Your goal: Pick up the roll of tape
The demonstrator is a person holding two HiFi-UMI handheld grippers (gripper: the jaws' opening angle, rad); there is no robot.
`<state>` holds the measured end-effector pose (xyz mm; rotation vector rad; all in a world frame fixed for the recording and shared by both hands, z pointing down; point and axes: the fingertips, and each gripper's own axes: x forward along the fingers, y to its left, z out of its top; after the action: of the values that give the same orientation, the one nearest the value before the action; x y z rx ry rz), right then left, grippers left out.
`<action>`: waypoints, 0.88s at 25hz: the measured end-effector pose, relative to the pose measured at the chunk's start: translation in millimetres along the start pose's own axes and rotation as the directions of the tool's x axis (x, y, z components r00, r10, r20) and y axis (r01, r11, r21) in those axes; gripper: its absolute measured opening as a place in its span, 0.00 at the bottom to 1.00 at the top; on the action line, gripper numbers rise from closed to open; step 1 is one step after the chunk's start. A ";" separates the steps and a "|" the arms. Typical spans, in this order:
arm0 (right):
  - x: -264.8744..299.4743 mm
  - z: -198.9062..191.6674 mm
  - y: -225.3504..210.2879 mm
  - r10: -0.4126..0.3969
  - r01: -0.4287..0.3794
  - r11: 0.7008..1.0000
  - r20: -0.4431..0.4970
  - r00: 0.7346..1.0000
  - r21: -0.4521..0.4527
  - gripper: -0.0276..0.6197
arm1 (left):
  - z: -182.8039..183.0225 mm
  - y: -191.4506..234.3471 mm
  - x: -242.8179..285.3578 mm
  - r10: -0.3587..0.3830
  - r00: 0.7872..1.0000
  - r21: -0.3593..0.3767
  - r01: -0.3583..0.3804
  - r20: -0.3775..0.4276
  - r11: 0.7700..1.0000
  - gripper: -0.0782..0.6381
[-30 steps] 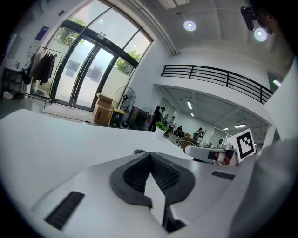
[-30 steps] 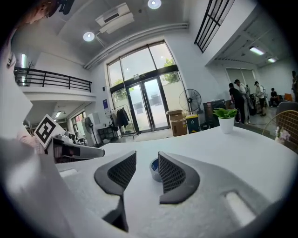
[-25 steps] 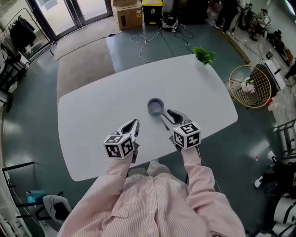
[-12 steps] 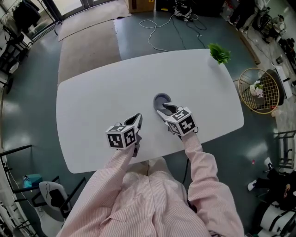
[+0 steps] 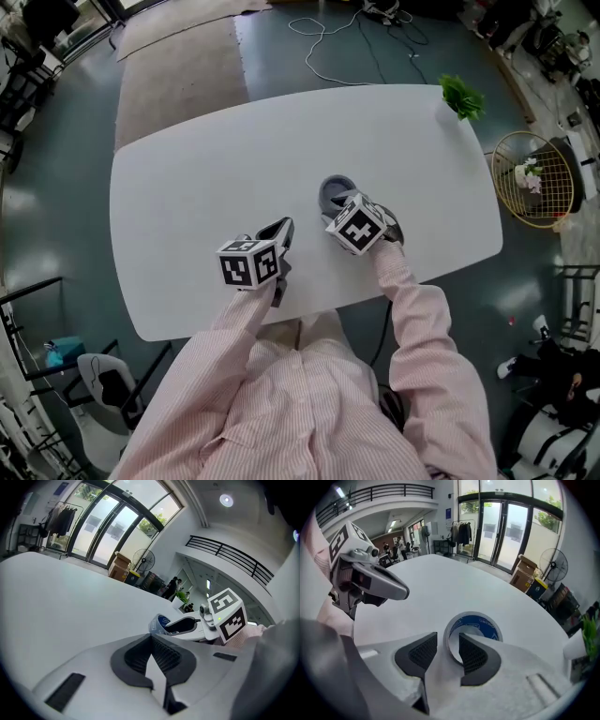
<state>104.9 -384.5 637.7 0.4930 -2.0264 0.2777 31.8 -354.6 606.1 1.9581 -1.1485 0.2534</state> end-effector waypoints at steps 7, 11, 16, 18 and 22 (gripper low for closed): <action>13.0 0.5 4.4 -0.008 -0.013 0.987 -0.133 0.991 -0.162 0.23 | -0.4 2.7 4.5 -0.004 1.000 -0.017 0.004 -0.009 1.000 0.11; 16.3 -2.8 4.8 -0.013 -0.022 0.979 -0.171 0.985 -0.200 0.16 | 0.9 4.7 4.6 -0.004 1.000 -0.026 0.003 -0.011 1.000 0.11; 17.1 -3.0 6.3 0.009 -0.045 0.979 -0.181 0.983 -0.196 0.14 | 0.3 6.9 5.4 -0.006 1.000 -0.032 0.006 -0.011 0.999 0.11; 16.8 -3.1 6.5 0.013 -0.047 0.980 -0.176 0.984 -0.193 0.14 | 0.3 7.0 5.8 -0.007 1.000 -0.031 0.006 -0.011 1.000 0.11; 12.7 -0.9 7.1 0.014 -0.033 0.988 -0.127 0.992 -0.150 0.13 | 1.3 5.1 3.4 -0.012 1.000 -0.024 0.012 -0.008 1.000 0.11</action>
<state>96.9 -380.7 649.3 0.3478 -1.9140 0.1627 29.4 -358.9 610.0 1.9411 -1.1291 0.2395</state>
